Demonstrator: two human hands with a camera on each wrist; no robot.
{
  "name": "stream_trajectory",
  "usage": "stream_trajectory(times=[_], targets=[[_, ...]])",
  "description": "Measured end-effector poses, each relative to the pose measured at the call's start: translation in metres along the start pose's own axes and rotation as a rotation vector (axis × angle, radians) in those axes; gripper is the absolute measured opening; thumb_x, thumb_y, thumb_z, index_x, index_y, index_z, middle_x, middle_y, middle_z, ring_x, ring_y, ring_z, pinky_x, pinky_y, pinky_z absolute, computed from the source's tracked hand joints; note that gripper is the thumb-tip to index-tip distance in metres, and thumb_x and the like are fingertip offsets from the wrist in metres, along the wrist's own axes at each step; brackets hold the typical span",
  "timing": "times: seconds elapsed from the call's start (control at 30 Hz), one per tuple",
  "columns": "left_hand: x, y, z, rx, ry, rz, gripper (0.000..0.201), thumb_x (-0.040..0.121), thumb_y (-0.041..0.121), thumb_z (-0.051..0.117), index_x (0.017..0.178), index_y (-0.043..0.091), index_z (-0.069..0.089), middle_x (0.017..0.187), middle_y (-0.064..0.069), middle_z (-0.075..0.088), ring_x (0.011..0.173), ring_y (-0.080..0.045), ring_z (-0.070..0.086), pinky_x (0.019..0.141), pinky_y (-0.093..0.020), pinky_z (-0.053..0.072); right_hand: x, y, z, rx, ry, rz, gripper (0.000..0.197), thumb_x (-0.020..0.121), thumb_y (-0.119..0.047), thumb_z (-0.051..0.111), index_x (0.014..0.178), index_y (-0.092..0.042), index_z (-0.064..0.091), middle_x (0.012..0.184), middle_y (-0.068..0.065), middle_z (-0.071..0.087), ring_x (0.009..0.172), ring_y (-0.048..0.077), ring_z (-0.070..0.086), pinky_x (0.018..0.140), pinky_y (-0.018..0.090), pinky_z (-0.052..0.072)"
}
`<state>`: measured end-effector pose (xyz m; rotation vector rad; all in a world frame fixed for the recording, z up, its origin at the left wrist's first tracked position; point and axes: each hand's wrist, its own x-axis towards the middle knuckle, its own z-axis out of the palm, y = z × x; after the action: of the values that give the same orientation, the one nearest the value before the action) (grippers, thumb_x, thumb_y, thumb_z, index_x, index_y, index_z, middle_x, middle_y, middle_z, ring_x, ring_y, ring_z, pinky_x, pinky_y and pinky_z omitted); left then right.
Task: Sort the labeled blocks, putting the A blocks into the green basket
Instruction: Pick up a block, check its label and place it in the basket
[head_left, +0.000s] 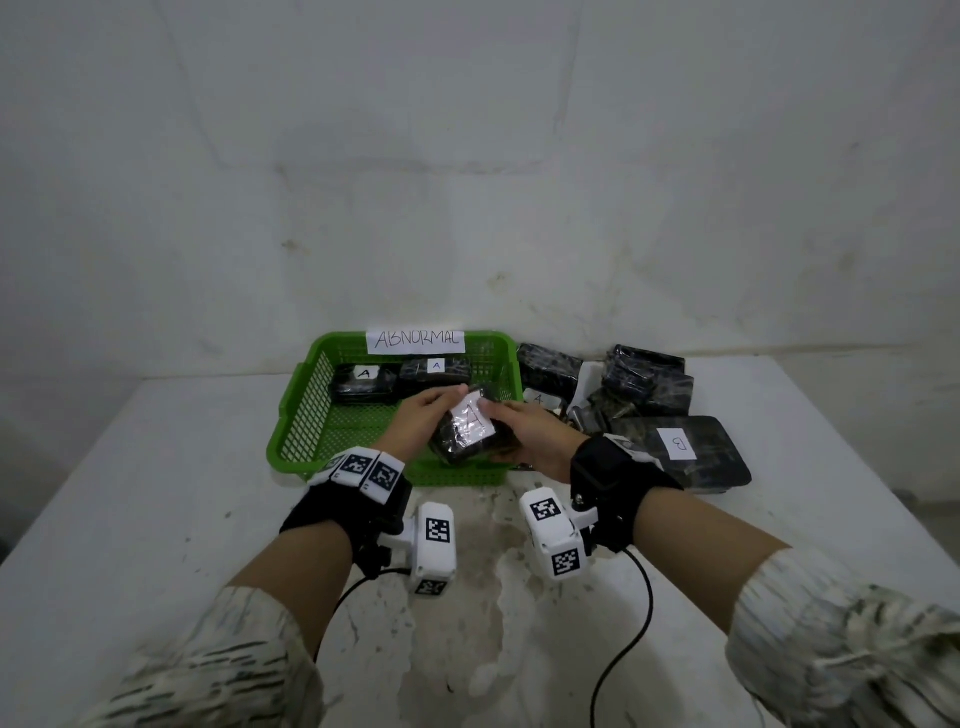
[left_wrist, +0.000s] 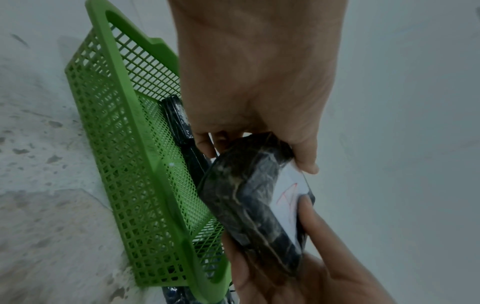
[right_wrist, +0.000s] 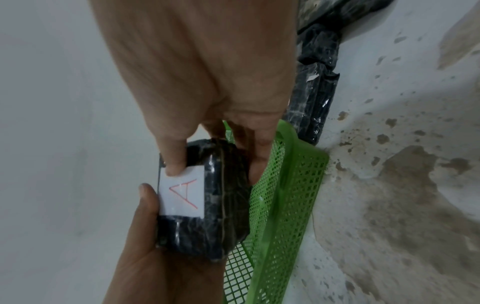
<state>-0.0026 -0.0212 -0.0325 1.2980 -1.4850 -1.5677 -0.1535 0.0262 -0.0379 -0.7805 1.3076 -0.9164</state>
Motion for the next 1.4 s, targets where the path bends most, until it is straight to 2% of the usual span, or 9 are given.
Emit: stream_trajectory(times=[0.07, 0.2, 0.4, 0.57, 0.83, 0.93, 1.13, 1.23, 1.4], targets=[[0.002, 0.001, 0.0, 0.007, 0.025, 0.002, 0.029, 0.093, 0.028, 0.053, 0.117, 0.012, 0.058, 0.115, -0.008, 0.061, 0.104, -0.021, 0.059, 0.088, -0.027, 0.048, 0.004, 0.001, 0.003, 0.077, 0.055, 0.005, 0.04, 0.096, -0.032, 0.055, 0.123, -0.004, 0.059, 0.106, 0.01, 0.066, 0.094, 0.022, 0.062, 0.079, 0.031, 0.055], [0.004, -0.001, -0.002, 0.024, 0.036, -0.066, 0.045, 0.093, 0.019, 0.055, 0.134, 0.006, 0.043, 0.13, -0.019, 0.053, 0.114, -0.031, 0.055, 0.084, -0.031, 0.046, 0.013, -0.004, 0.011, 0.357, 0.161, 0.117, 0.027, 0.097, -0.03, 0.054, 0.095, -0.004, 0.062, 0.092, 0.011, 0.064, 0.079, 0.022, 0.058, 0.07, 0.031, 0.05], [0.014, -0.007, -0.041, 0.162, 0.181, -0.071, 0.036, 0.095, 0.023, 0.05, 0.13, 0.014, 0.049, 0.119, -0.001, 0.051, 0.105, -0.017, 0.048, 0.086, -0.028, 0.039, 0.033, -0.015, 0.03, 0.444, 0.207, 0.227, 0.029, 0.101, -0.023, 0.047, 0.078, -0.005, 0.052, 0.081, 0.012, 0.055, 0.071, 0.023, 0.051, 0.097, 0.04, 0.043], [0.032, -0.023, -0.097, 0.414, 0.424, -0.146, 0.029, 0.091, 0.032, 0.054, 0.117, 0.022, 0.06, 0.127, -0.015, 0.056, 0.119, -0.031, 0.049, 0.107, -0.042, 0.035, 0.051, -0.024, 0.056, 0.24, 0.193, 0.289, 0.022, 0.102, -0.021, 0.045, 0.105, -0.004, 0.059, 0.089, 0.011, 0.057, 0.068, 0.023, 0.05, 0.062, 0.033, 0.043], [0.069, -0.026, -0.143, 0.519, 0.611, -0.387, 0.069, 0.085, 0.036, 0.06, 0.144, 0.016, 0.031, 0.148, -0.021, 0.026, 0.136, -0.037, 0.026, 0.113, -0.043, 0.02, 0.11, -0.028, 0.095, 0.019, 0.165, 0.293, 0.048, 0.1, -0.024, 0.048, 0.141, -0.001, 0.041, 0.149, 0.016, 0.039, 0.12, 0.032, 0.05, 0.086, 0.035, 0.037], [0.078, -0.031, -0.146, 0.429, 0.535, -0.46, 0.073, 0.091, 0.031, 0.056, 0.148, 0.008, 0.018, 0.148, -0.025, 0.026, 0.134, -0.039, 0.031, 0.109, -0.042, 0.028, 0.131, -0.031, 0.102, -0.048, 0.097, 0.319, 0.047, 0.1, -0.023, 0.048, 0.142, -0.002, 0.04, 0.149, 0.013, 0.039, 0.096, 0.03, 0.054, 0.08, 0.035, 0.038], [0.088, -0.037, -0.139, 0.333, 0.582, -0.467, 0.078, 0.09, 0.022, 0.059, 0.15, 0.013, 0.01, 0.148, -0.023, 0.022, 0.134, -0.035, 0.03, 0.108, -0.037, 0.022, 0.16, -0.027, 0.118, -0.159, 0.067, 0.338, 0.041, 0.1, -0.021, 0.048, 0.137, -0.003, 0.048, 0.142, 0.017, 0.047, 0.114, 0.033, 0.054, 0.09, 0.041, 0.046], [0.086, -0.037, -0.142, 0.388, 0.54, -0.469, 0.079, 0.092, 0.027, 0.057, 0.151, 0.014, 0.006, 0.149, -0.023, 0.021, 0.135, -0.035, 0.029, 0.107, -0.035, 0.023, 0.172, -0.016, 0.126, -0.134, 0.033, 0.286, 0.043, 0.1, -0.018, 0.047, 0.138, -0.001, 0.044, 0.14, 0.016, 0.048, 0.083, 0.02, 0.058, 0.075, 0.033, 0.053], [0.084, -0.037, -0.146, 0.422, 0.485, -0.48, 0.079, 0.093, 0.031, 0.054, 0.151, 0.015, 0.003, 0.15, -0.023, 0.02, 0.136, -0.037, 0.028, 0.109, -0.04, 0.024, 0.173, -0.017, 0.13, -0.068, 0.034, 0.327, 0.033, 0.101, -0.01, 0.044, 0.132, 0.001, 0.046, 0.118, 0.015, 0.052, 0.085, 0.029, 0.06, 0.062, 0.036, 0.049]])
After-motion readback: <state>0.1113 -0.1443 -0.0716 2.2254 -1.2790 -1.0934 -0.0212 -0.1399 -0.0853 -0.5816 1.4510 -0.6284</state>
